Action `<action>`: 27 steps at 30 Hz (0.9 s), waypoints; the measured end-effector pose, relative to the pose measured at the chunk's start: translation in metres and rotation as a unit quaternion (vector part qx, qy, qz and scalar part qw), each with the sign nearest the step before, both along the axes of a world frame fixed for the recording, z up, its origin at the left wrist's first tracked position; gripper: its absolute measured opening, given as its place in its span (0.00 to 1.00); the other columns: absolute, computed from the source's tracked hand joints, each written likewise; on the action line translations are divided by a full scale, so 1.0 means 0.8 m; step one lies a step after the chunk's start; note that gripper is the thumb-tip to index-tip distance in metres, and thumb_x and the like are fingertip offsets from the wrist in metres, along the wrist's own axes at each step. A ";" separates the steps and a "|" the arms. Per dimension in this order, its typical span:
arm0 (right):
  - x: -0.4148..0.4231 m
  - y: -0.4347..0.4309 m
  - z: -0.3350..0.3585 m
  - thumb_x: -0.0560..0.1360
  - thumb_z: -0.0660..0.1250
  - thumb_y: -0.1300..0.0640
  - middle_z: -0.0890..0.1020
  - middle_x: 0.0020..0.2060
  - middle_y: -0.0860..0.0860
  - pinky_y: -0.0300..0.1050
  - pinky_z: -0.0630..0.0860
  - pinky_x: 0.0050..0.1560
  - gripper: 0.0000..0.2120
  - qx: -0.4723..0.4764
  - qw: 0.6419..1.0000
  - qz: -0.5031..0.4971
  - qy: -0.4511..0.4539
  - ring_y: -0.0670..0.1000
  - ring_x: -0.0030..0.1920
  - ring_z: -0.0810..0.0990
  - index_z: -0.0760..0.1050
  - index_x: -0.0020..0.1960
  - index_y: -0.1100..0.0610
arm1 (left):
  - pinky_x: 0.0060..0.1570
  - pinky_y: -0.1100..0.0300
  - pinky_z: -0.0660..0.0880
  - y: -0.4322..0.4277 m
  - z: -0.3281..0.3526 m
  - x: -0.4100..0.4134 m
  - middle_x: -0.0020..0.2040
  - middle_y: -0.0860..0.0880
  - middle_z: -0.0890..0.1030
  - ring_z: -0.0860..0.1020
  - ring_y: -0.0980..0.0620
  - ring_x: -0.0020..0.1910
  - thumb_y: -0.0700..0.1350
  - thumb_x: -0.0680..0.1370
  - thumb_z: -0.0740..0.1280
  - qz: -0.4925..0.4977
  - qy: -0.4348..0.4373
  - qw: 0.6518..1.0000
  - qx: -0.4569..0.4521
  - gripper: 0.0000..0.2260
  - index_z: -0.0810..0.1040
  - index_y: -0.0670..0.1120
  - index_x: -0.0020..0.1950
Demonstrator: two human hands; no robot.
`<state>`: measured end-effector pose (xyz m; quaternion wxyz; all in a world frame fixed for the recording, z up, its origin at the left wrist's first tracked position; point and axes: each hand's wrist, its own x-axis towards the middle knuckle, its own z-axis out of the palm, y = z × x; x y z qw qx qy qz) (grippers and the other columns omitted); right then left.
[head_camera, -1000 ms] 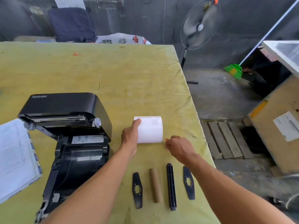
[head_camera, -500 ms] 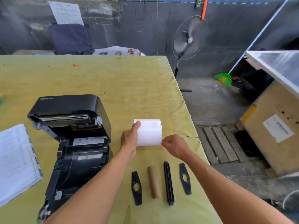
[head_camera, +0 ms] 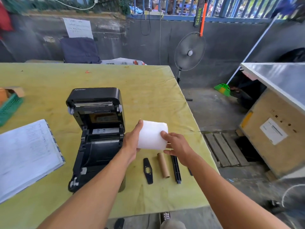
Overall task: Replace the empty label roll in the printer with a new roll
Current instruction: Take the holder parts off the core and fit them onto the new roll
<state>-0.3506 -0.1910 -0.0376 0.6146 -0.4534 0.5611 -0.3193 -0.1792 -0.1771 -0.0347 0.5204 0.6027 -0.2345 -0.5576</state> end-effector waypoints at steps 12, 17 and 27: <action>0.006 0.012 0.019 0.75 0.69 0.41 0.84 0.47 0.54 0.53 0.81 0.53 0.24 -0.020 0.997 0.059 0.033 0.52 0.43 0.84 0.78 0.55 0.63 | 0.43 0.53 0.74 0.023 -0.004 -0.007 0.44 0.43 0.81 0.80 0.45 0.40 0.58 0.73 0.68 0.061 -0.016 0.998 -0.026 0.14 0.79 0.47 0.41; -0.001 -0.005 0.015 0.76 0.68 0.42 0.84 0.51 0.55 0.51 0.79 0.52 0.17 -0.051 0.993 0.078 0.068 0.54 0.51 0.83 0.76 0.46 0.57 | 0.41 0.54 0.76 -0.005 -0.008 -0.015 0.42 0.47 0.81 0.80 0.46 0.38 0.58 0.74 0.70 0.077 0.044 0.996 0.032 0.13 0.78 0.49 0.46; -0.037 -0.038 -0.082 0.76 0.64 0.54 0.77 0.56 0.60 0.49 0.73 0.47 0.17 -0.063 0.847 0.204 0.487 0.63 0.54 0.78 0.69 0.61 0.60 | 0.43 0.52 0.74 -0.048 -0.031 -0.027 0.43 0.45 0.80 0.79 0.45 0.39 0.54 0.73 0.70 0.147 0.075 0.984 0.060 0.11 0.76 0.47 0.44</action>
